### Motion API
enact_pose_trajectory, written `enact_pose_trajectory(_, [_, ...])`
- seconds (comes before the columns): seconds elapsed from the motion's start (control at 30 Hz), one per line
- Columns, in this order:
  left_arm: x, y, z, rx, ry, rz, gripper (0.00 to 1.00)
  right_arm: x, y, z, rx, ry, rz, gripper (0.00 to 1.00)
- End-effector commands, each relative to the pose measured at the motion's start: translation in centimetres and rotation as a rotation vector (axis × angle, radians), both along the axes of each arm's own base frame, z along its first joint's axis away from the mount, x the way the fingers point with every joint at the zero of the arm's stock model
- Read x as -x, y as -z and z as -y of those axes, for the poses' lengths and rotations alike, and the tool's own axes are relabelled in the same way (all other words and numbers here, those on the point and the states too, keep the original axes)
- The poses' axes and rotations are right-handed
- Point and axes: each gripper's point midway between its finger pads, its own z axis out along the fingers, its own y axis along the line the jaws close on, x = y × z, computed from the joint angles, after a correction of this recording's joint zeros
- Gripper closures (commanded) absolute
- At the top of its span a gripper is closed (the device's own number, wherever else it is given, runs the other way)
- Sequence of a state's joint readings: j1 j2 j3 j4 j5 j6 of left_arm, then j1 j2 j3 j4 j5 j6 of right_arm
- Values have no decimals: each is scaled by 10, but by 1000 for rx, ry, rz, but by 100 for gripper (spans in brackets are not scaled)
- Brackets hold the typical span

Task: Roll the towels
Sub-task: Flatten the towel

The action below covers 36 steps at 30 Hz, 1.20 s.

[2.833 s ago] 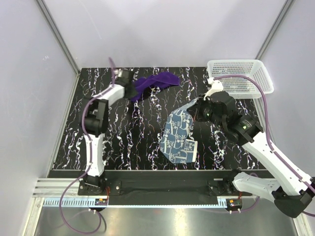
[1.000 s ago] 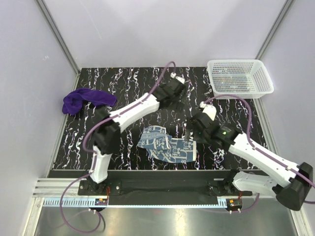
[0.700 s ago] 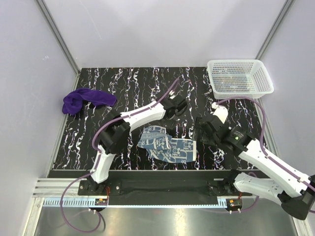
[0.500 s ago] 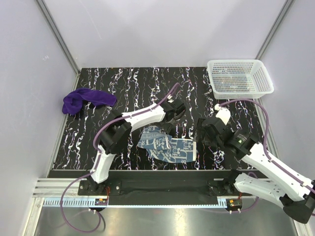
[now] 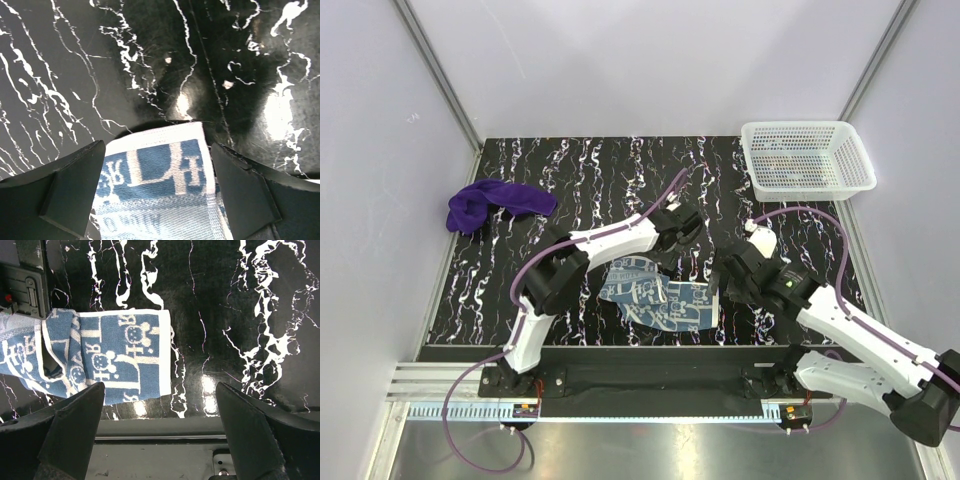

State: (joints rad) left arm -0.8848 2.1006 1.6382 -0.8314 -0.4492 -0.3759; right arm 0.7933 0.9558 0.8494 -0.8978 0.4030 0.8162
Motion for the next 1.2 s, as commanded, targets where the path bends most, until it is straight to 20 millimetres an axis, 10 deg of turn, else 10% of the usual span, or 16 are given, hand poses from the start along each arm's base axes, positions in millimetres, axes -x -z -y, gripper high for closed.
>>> enact_pose_trajectory(0.0, [-1, -9, 12, 49, -5, 3, 8, -8, -1, -8, -36, 16, 14, 0])
enact_pose_trajectory(0.27, [17, 17, 4, 40, -6, -75, 19, -9, 2, -7, -17, 13, 6, 0])
enact_pose_trajectory(0.57, [25, 34, -10, -1, -5, -85, 79, -10, 9, -11, -13, 8, -9, 0])
enact_pose_trajectory(0.77, [9, -22, -11, 64, -21, 34, 92, -22, 13, -25, -49, -30, -21, 2])
enact_pose_trajectory(0.97, [1, -85, -25, 174, -64, 156, 99, -53, 31, -26, -176, 11, -77, 32])
enact_pose_trajectory(1.17, [9, -114, -44, 245, -104, 241, 100, -62, 64, -41, -184, -6, -190, 41])
